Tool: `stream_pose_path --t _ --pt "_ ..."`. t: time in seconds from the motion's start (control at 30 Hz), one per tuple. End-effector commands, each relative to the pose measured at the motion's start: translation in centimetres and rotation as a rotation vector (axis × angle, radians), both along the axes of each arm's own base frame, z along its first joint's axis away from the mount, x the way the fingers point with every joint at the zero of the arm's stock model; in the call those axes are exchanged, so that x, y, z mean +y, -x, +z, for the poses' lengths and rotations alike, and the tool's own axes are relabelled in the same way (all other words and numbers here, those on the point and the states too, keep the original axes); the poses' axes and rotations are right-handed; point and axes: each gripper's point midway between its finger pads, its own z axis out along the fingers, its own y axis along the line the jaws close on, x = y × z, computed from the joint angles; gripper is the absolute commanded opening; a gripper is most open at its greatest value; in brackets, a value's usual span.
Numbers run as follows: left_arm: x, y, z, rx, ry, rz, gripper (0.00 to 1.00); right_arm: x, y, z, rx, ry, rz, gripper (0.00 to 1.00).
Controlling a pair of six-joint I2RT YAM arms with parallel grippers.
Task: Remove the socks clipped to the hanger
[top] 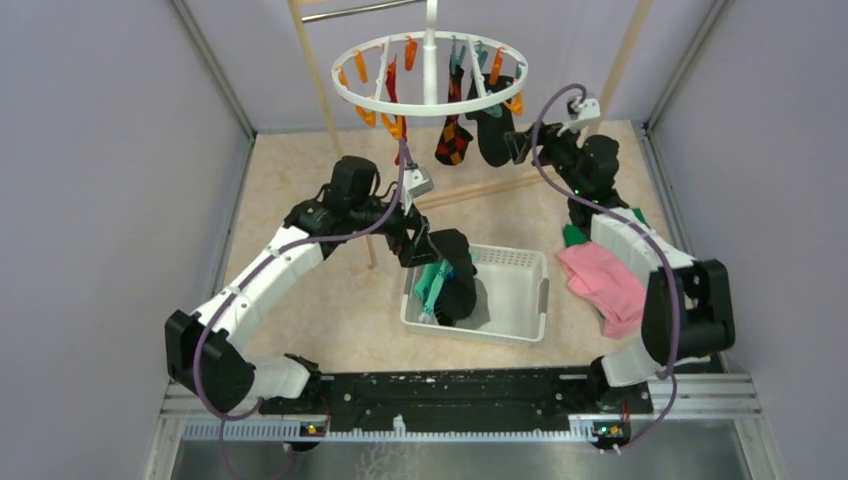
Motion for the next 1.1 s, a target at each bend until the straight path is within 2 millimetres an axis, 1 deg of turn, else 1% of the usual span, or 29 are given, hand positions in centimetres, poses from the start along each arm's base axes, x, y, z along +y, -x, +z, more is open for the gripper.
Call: stream_pose_path --t 0.0,0.1,0.13,0.17,0.23,0.37,0.4,0.47,0.5,0.57,0.7,0.77,0.87,0.93,1.0,1.03,1.07 --pt "0.7 0.4 1.7 -0.05 -0.014 -0.019 0.99 4.6 -2.1 4.3 -0.306 0.112 0.274 0.88" --pt "1.3 0.7 1.4 -0.035 -0.033 -0.01 0.99 6.2 -3.4 4.4 -0.35 0.087 0.384 0.87" --pt "1.4 0.7 1.5 -0.036 -0.036 -0.003 0.99 6.6 -3.6 4.6 -0.369 0.071 0.42 0.85" --pt "1.6 0.7 1.6 -0.038 -0.037 -0.001 0.99 7.1 -3.8 4.7 -0.375 0.053 0.451 0.82" --pt "1.8 0.5 1.8 -0.046 -0.037 0.008 0.99 7.7 -4.3 5.0 -0.38 0.016 0.49 0.71" --pt "2.2 -0.1 2.4 -0.057 -0.036 0.025 0.99 8.1 -4.2 5.2 -0.398 -0.03 0.524 0.36" --pt "2.2 -0.3 2.6 -0.06 -0.033 0.028 0.99 8.1 -4.1 5.1 -0.398 -0.032 0.527 0.28" --pt "2.2 -0.3 2.9 -0.06 -0.027 0.03 0.99 8.2 -3.8 5.0 -0.384 -0.024 0.543 0.07" --pt "2.2 -0.3 3.0 -0.061 -0.026 0.032 0.99 8.3 -3.5 4.9 -0.381 -0.015 0.551 0.0" --pt "2.3 -0.4 3.1 -0.063 -0.027 0.037 0.99 8.1 -3.3 4.9 -0.377 0.001 0.537 0.0" --pt "2.6 -0.3 3.0 -0.058 -0.029 0.046 0.99 6.4 -4.1 4.8 -0.369 0.024 0.402 0.0" --pt "2.8 -0.3 3.2 -0.068 -0.028 0.05 0.99 5.9 -4.0 4.8 -0.359 0.018 0.369 0.0" --pt "3.2 -0.9 3.2 -0.085 -0.037 0.068 0.99 5.3 -3.0 4.1 -0.34 0.002 0.342 0.0" --pt "3.6 -1.7 2.9 -0.112 -0.064 0.097 0.99 4.9 -2.1 3.3 -0.316 -0.015 0.328 0.0" --pt "4.2 -2.5 2.6 -0.135 -0.093 0.128 0.99 4.3 -1.2 2.3 -0.276 -0.048 0.3 0.21" --pt "4.5 -2.6 2.6 -0.136 -0.097 0.137 0.99 3.9 -0.3 2.4 -0.276 -0.066 0.282 0.34" --pt "4.8 -2.7 2.5 -0.129 -0.097 0.142 0.99 3.5 0.3 2.0 -0.265 -0.083 0.261 0.45"
